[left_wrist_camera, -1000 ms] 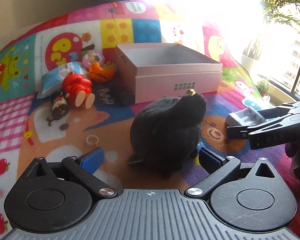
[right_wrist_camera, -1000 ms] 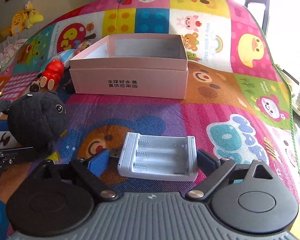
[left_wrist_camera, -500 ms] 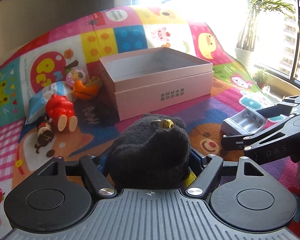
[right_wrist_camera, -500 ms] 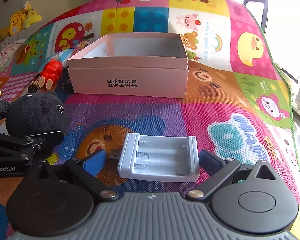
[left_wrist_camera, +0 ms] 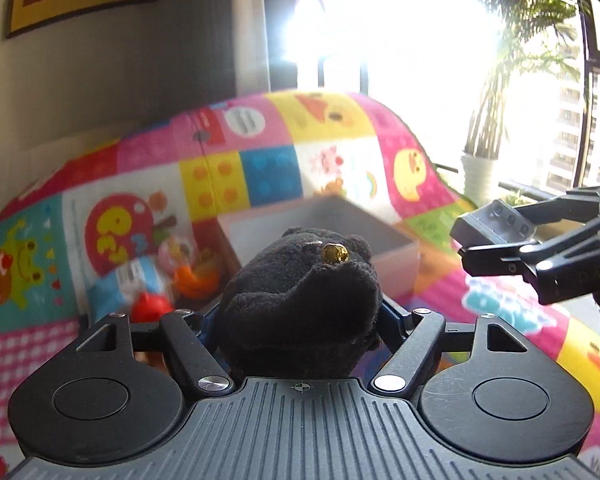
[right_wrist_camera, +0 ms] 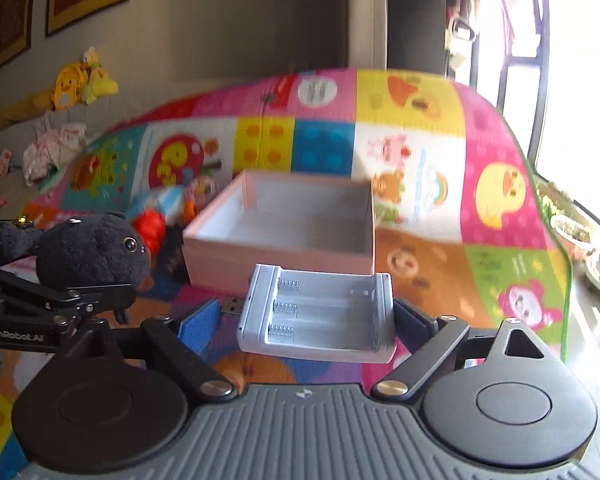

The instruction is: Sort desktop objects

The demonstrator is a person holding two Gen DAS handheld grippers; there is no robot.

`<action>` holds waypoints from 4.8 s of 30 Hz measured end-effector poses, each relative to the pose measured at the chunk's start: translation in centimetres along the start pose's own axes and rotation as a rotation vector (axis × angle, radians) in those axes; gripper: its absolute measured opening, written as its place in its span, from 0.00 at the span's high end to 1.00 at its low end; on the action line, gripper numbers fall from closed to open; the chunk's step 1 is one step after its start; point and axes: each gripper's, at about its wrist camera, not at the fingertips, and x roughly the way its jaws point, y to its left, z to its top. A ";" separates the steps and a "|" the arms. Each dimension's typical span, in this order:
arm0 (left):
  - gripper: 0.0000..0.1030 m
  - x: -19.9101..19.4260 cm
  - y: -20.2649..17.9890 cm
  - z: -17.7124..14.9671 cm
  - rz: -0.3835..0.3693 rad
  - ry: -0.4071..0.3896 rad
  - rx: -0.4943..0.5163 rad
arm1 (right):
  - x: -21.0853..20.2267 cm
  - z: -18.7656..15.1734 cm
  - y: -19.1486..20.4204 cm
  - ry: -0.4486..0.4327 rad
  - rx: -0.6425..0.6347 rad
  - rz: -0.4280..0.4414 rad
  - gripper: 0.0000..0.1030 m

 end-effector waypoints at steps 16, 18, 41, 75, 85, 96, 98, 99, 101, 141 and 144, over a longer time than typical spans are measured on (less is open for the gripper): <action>0.22 17.8 1.3 10.2 0.058 -0.058 -0.037 | 1.7 3.5 -2.4 -0.098 -0.040 -0.051 0.11; 0.21 20.8 1.3 9.1 0.066 0.043 -0.012 | 2.8 3.0 -3.1 -0.072 -0.022 -0.061 0.11; 0.02 5.2 3.4 -4.5 0.050 0.081 -0.149 | 9.8 5.9 -1.3 0.041 0.007 -0.025 0.11; 0.00 3.7 8.1 -9.0 0.033 0.010 -0.469 | 30.2 10.1 2.4 0.390 0.160 -0.126 0.26; 0.00 3.6 8.6 -9.1 0.068 -0.005 -0.484 | 25.4 10.0 2.0 0.298 0.162 -0.047 0.24; 0.00 3.3 8.5 -9.1 0.224 -0.059 -0.444 | 8.3 2.1 2.2 0.083 0.046 -0.002 0.00; 0.00 3.5 8.6 -9.0 0.245 -0.046 -0.446 | 7.2 0.0 2.2 0.083 0.032 -0.034 0.00; 0.00 3.6 8.6 -8.9 0.261 -0.038 -0.437 | 6.5 -1.3 2.1 0.082 0.037 -0.050 0.00; 0.03 3.9 8.6 -8.5 0.308 -0.027 -0.380 | 5.9 -2.8 1.9 0.080 0.052 -0.070 0.00; 0.34 11.2 5.5 -6.2 0.203 0.191 -0.004 | 6.0 -6.9 -1.3 0.114 0.290 -0.035 0.00; 0.34 11.4 4.9 -6.0 0.179 0.178 0.019 | 6.0 -7.0 -1.5 0.117 0.297 -0.035 0.00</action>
